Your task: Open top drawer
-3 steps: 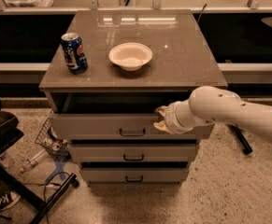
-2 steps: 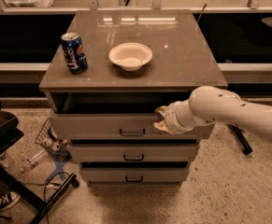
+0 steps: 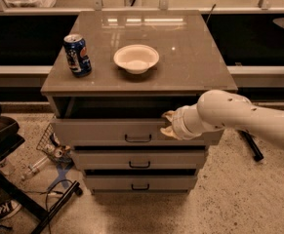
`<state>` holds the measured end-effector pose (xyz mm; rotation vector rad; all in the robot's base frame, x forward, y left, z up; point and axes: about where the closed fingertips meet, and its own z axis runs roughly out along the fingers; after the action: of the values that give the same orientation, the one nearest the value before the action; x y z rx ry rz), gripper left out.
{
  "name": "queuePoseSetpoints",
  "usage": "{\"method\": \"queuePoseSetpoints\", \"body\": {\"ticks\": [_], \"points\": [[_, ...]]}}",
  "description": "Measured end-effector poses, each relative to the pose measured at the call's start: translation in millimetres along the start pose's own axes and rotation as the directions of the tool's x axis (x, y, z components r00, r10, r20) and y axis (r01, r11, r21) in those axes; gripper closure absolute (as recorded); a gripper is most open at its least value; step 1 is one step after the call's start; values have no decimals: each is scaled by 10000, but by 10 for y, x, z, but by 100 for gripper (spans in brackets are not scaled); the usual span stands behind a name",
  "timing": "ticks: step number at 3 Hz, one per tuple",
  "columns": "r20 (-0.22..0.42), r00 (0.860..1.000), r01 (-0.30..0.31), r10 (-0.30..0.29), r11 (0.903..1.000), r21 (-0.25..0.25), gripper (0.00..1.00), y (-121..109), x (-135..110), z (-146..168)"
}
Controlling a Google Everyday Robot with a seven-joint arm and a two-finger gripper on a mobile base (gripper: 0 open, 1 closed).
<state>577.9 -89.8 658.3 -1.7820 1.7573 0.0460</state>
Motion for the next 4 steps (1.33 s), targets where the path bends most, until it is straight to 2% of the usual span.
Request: {"method": "queuePoseSetpoints", "body": {"ticks": [2,3,4], "points": [[1,10000,1,-1,10000,-1,12,0,-1,0],[7,10000,13,-13,10000,-18,0,6,-9,7],[8,10000,14,-14,10000,-19,0,6,-9,7]]}}
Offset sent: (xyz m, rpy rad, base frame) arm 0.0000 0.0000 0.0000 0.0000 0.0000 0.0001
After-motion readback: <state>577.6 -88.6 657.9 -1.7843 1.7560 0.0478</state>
